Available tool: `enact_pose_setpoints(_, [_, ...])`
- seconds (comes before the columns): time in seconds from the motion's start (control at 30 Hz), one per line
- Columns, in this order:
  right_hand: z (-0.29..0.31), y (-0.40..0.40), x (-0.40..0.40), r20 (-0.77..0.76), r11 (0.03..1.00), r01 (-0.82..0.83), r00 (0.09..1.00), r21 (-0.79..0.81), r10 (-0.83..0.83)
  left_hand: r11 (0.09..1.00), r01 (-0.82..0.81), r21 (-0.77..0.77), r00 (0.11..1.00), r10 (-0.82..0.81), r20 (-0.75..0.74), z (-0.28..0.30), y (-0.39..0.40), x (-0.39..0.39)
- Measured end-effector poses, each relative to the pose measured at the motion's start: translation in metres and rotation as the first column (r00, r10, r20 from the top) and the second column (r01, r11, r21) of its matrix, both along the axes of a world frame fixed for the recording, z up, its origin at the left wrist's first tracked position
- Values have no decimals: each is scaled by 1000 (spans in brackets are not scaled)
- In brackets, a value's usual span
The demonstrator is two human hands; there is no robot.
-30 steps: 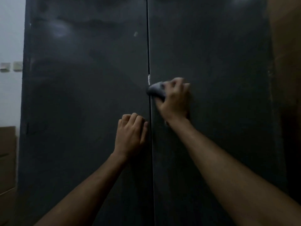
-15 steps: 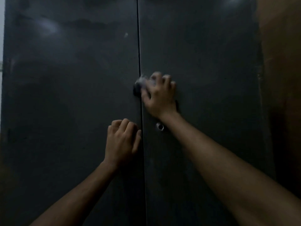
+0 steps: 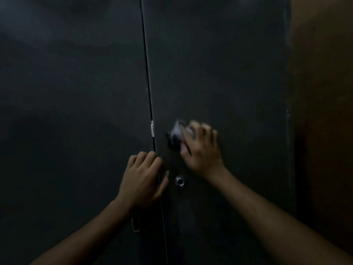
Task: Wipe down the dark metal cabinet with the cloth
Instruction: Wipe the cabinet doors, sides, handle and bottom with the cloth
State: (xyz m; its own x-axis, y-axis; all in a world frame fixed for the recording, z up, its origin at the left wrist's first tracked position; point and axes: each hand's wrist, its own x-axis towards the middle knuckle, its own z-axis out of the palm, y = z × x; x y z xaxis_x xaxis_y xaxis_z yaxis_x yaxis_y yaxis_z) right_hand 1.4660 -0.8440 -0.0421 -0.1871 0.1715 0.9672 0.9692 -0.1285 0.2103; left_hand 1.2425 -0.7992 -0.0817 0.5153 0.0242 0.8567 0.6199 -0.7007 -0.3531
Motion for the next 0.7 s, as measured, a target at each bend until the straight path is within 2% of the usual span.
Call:
enact_pose_setpoints(0.03, [-18,-11,26,12,999,37,999,-24,-36,999,27,24,997,-26,-69,10,1,4])
enact_pose_setpoints(0.07, [-27,-24,55,-78,997,78,994,-8,-78,997,48,55,989,-40,-144,19,0,7])
enact_pose_setpoints(0.1, [-26,-36,81,-262,991,127,958,33,-114,994,65,85,975,-46,-218,27,1,11])
enact_pose_setpoints(0.13, [-13,-47,102,-492,977,196,861,86,-130,991,81,107,958,-48,-282,34,2,14])
enact_pose_setpoints(0.17, [9,-51,117,-708,956,270,698,116,-111,989,94,118,944,-50,-326,41,2,19])
enact_pose_setpoints(0.2, [37,-50,124,-830,929,338,553,148,-69,987,103,120,934,-54,-352,49,2,25])
enact_pose_setpoints(0.23, [69,-45,120,-877,910,384,477,157,-50,989,103,110,929,-56,-365,58,2,30])
enact_pose_setpoints(0.27, [94,-37,108,-865,903,394,499,172,-53,991,99,93,927,-57,-370,67,1,36])
enact_pose_setpoints(0.3, [111,-28,91,-793,904,374,605,208,-68,992,95,82,926,-57,-374,76,0,42])
enact_pose_setpoints(0.33, [115,-18,73,-657,921,309,750,239,-81,993,92,80,924,-55,-378,84,-1,46])
enact_pose_setpoints(0.37, [103,-11,56,-486,956,212,869,203,-90,992,93,86,922,-53,-383,92,0,49])
enact_pose_setpoints(0.4, [77,-8,46,-305,987,121,949,101,-85,990,102,96,922,-58,-383,99,0,50])
enact_pose_setpoints(0.43, [46,-13,48,-165,997,82,983,-1,-81,988,115,105,925,-68,-374,106,1,50])
enact_pose_setpoints(0.47, [18,-25,63,-107,994,84,990,-75,-91,985,133,112,929,-84,-359,113,3,48])
enact_pose_setpoints(0.5, [-5,-40,86,-154,989,108,980,-105,-124,982,150,119,934,-101,-344,120,5,46])
enact_pose_setpoints(0.53, [-15,-54,110,-303,985,143,938,-94,-165,978,163,127,938,-113,-328,129,8,45])
enact_pose_setpoints(0.57, [-10,-64,132,-526,979,192,828,-62,-195,977,166,137,942,-116,-314,138,10,43])
enact_pose_setpoints(0.6, [6,-69,149,-741,969,243,644,-36,-189,976,162,146,945,-112,-306,148,11,43])
enact_pose_setpoints(0.63, [33,-65,162,-874,954,301,467,15,-133,976,155,154,948,-103,-302,157,12,44])
enact_pose_setpoints(0.67, [68,-58,168,-933,938,340,355,64,-65,976,148,159,950,-96,-297,167,12,47])
enact_pose_setpoints(0.7, [102,-51,168,-946,931,352,322,95,-25,976,143,162,952,-91,-291,175,11,51])
